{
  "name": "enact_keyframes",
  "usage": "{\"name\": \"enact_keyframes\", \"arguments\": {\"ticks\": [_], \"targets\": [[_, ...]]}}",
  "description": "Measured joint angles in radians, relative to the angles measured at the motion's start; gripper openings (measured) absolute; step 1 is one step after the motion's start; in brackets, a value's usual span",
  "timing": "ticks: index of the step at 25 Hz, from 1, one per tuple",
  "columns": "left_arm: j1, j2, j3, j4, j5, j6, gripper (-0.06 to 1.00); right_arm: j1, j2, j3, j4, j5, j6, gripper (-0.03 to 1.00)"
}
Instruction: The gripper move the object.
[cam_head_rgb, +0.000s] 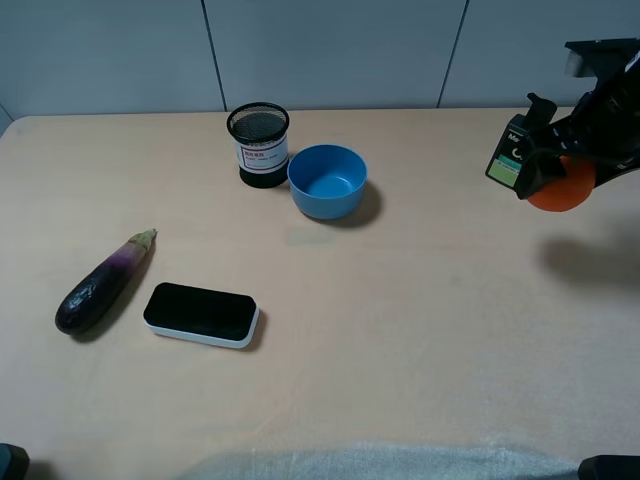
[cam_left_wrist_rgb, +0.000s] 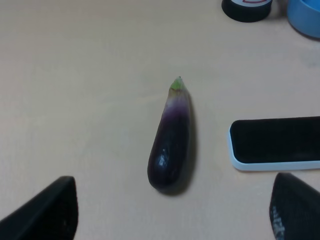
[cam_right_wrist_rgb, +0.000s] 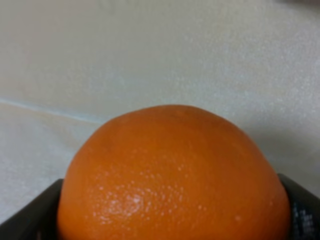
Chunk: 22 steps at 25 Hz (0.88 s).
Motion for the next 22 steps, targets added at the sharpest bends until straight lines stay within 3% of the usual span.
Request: {"name": "enact_keyframes", "arguments": {"ticks": [14,22], "targets": [[0.0,0.0,0.0,0.0,0.0,0.0,0.77,-0.017,-0.043,-0.027,0.006,0.044,0.001,0.56],[0.0,0.0,0.0,0.0,0.0,0.0,0.77,0.102,-0.043,-0.028,0.004,0.043,0.001,0.56]]}}
